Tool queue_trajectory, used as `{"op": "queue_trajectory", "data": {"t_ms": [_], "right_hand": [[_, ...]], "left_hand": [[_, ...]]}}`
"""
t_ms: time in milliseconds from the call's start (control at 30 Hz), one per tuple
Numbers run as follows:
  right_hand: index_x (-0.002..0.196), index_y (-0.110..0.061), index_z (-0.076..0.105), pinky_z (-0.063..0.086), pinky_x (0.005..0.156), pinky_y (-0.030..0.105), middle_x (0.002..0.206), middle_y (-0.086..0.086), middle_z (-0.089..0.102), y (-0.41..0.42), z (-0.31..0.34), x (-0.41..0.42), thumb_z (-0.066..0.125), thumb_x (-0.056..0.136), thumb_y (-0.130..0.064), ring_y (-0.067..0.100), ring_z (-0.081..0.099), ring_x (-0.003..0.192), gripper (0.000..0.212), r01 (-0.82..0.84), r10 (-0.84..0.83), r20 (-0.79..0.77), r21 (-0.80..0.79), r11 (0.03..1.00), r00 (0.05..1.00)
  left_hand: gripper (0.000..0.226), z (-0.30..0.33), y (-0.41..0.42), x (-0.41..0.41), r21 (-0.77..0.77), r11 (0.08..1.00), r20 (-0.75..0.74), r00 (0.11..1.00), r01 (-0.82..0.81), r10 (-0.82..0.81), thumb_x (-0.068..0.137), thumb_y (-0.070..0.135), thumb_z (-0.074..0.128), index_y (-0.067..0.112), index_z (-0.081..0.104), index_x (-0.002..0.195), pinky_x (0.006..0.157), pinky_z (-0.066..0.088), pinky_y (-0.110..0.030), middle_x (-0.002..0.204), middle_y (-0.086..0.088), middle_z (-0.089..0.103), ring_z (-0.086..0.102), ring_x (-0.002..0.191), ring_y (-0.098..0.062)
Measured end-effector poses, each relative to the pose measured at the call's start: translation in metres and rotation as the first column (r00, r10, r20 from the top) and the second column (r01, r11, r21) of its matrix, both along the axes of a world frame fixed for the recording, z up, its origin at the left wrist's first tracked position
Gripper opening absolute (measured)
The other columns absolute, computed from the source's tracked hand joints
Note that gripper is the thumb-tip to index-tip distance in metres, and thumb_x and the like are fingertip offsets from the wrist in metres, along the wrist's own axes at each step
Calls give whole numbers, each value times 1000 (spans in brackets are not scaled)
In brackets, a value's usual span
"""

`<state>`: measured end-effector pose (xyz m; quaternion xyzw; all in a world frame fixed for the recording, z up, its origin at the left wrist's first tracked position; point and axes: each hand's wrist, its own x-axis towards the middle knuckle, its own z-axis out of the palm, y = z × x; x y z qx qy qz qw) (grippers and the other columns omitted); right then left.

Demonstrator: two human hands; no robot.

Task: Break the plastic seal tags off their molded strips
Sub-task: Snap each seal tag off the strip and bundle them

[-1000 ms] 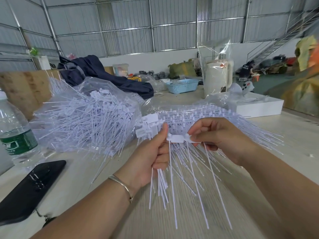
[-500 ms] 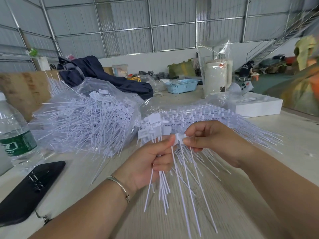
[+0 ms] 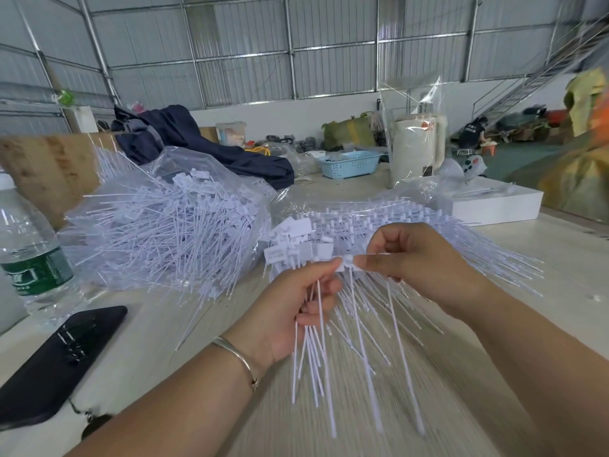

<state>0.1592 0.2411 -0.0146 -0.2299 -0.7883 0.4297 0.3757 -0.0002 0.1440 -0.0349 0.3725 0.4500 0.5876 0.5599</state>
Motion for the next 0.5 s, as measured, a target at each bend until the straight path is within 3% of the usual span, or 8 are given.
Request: {"op": "queue_trajectory", "data": {"t_ms": [100,233,400,500], "right_hand": [[79,-13,73,34,56,21,54,-4,48,3,-3,1,74,83,-21,9,40,50,9,14,-26,108,108,994,994],[82,-20,77,35,61,31,64,13,51,4,-5,3,73,85,-24,20,41,59,6,-24,16,109,72,997,994],[85,-14,78,39,54,20,58,3,57,6,-5,5,74,83,-18,13,45,54,6,-79,81,87,-25,997,993],[90,-5,76,39,52,10,56,-9,62,7,-4,6,71,84,-10,1,51,51,9,-124,131,74,-90,988,989]], "left_hand": [[21,-3,0,3,-36,998,-124,991,-58,53,88,24,64,13,52,76,31,18,-14,63,1,53,29,40,-5],[20,-4,-1,2,-66,994,-221,973,-84,68,89,24,66,16,54,75,35,17,-15,55,4,43,27,41,-6],[25,-5,0,2,-62,994,-226,972,-86,70,85,26,70,20,62,61,44,11,-23,50,3,31,24,38,-8],[32,-5,1,1,-55,996,-212,976,-66,53,85,21,69,18,57,56,41,11,-22,48,2,29,23,37,-8]]}}
